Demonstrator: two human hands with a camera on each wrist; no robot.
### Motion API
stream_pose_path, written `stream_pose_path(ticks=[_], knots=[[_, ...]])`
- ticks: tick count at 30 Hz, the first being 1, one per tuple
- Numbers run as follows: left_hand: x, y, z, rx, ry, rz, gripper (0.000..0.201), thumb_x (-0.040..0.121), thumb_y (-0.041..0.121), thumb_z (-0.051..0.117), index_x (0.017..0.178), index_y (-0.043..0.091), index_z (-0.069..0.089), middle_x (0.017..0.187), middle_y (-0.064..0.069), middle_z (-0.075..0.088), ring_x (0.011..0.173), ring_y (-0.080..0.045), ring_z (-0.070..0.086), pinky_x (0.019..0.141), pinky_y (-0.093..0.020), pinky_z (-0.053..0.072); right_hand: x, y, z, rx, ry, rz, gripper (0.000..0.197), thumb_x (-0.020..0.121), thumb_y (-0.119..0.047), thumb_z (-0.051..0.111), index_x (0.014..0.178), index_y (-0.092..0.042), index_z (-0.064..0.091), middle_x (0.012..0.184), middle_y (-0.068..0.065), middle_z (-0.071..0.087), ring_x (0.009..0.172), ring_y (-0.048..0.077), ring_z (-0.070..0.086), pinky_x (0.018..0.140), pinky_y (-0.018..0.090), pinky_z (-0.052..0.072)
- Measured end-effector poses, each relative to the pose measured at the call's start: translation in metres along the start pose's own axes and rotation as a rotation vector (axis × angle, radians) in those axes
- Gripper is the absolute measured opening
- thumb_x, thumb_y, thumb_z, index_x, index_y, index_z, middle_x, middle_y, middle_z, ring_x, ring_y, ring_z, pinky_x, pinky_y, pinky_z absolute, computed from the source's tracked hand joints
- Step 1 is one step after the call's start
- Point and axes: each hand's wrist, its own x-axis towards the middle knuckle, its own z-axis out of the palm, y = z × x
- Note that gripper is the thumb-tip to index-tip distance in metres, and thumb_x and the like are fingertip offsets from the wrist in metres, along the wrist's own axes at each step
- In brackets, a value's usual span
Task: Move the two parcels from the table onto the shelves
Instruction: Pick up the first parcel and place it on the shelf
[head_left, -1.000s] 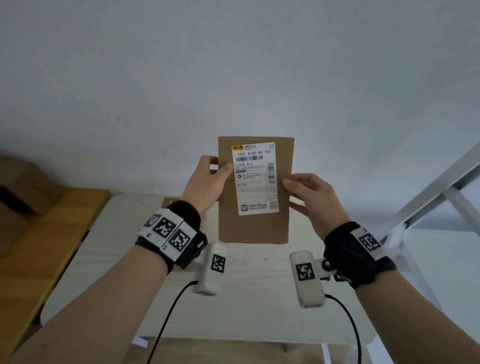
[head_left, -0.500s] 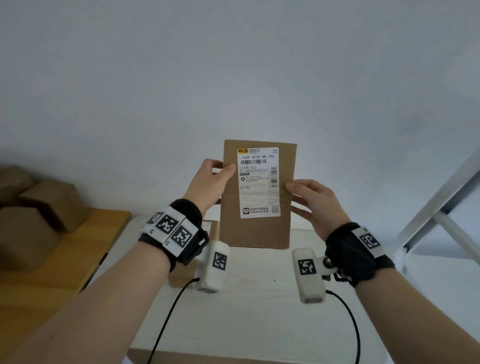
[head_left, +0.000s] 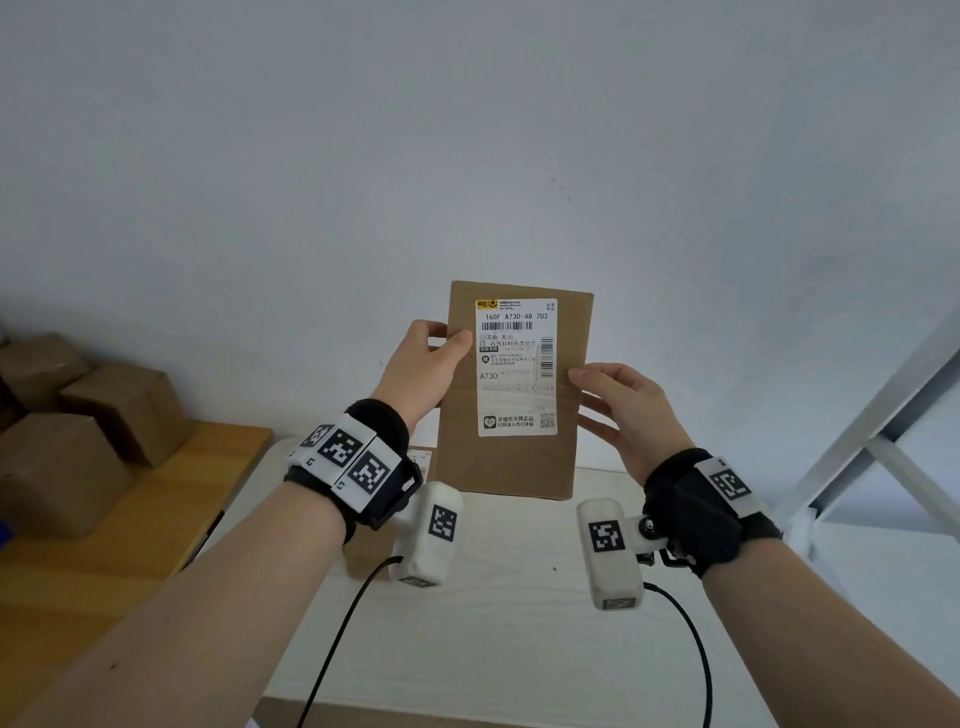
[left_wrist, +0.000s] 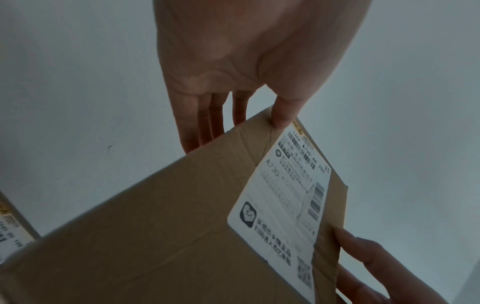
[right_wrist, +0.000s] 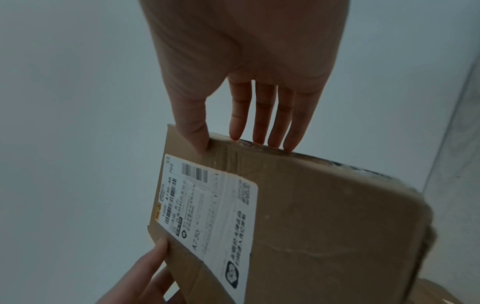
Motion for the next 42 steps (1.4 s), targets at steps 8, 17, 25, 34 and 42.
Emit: stream_pose_path(ticks=[8,17,25,34,42], knots=[[0.002,0.000,-0.001,-0.002,0.000,0.005,0.039,0.095,0.040,0.048,0.128,0.018,0.047,0.123,-0.006,0.063,0.108,-0.023,0.064,0.088,-0.041,0.054,0.000,-0.001,0.003,-0.010,0.007,-0.002,0.011,0.084,-0.014,0.070,0.088,-0.014,0.059,0.090,0.000,0.071,0.087,0.014,0.068,0.077,0.027,0.055],[0.002,-0.001,0.002,-0.062,-0.002,-0.011,0.036,0.096,0.038,0.048,0.126,0.019,0.050,0.119,-0.005,0.066,0.096,-0.017,0.065,0.082,-0.036,0.054,0.000,-0.001,0.000,-0.010,0.011,0.000,0.011,0.084,-0.014,0.069,0.086,-0.014,0.058,0.090,0.001,0.071,0.085,0.014,0.067,0.074,0.026,0.055],[-0.004,-0.007,0.009,-0.083,-0.024,-0.058,0.035,0.096,0.035,0.048,0.127,0.020,0.055,0.123,-0.003,0.065,0.108,-0.019,0.064,0.079,-0.033,0.056,-0.003,0.006,-0.012,-0.009,0.003,0.038,0.015,0.085,-0.015,0.068,0.095,-0.012,0.058,0.094,0.002,0.071,0.083,0.013,0.068,0.071,0.024,0.054],[-0.029,-0.029,0.022,-0.067,0.023,-0.091,0.034,0.097,0.029,0.048,0.129,0.020,0.057,0.113,0.001,0.070,0.090,-0.009,0.065,0.068,-0.023,0.054,-0.009,0.035,-0.027,0.005,-0.053,0.132,0.020,0.085,-0.013,0.068,0.102,-0.013,0.058,0.094,0.001,0.071,0.080,0.011,0.067,0.067,0.022,0.051],[-0.068,-0.073,0.022,-0.011,0.087,-0.200,0.038,0.096,0.030,0.050,0.131,0.019,0.059,0.116,0.003,0.069,0.095,-0.009,0.066,0.065,-0.021,0.052,-0.028,0.084,-0.025,0.011,-0.115,0.247,0.023,0.085,-0.015,0.068,0.106,-0.013,0.059,0.094,0.001,0.070,0.081,0.013,0.066,0.067,0.022,0.049]])
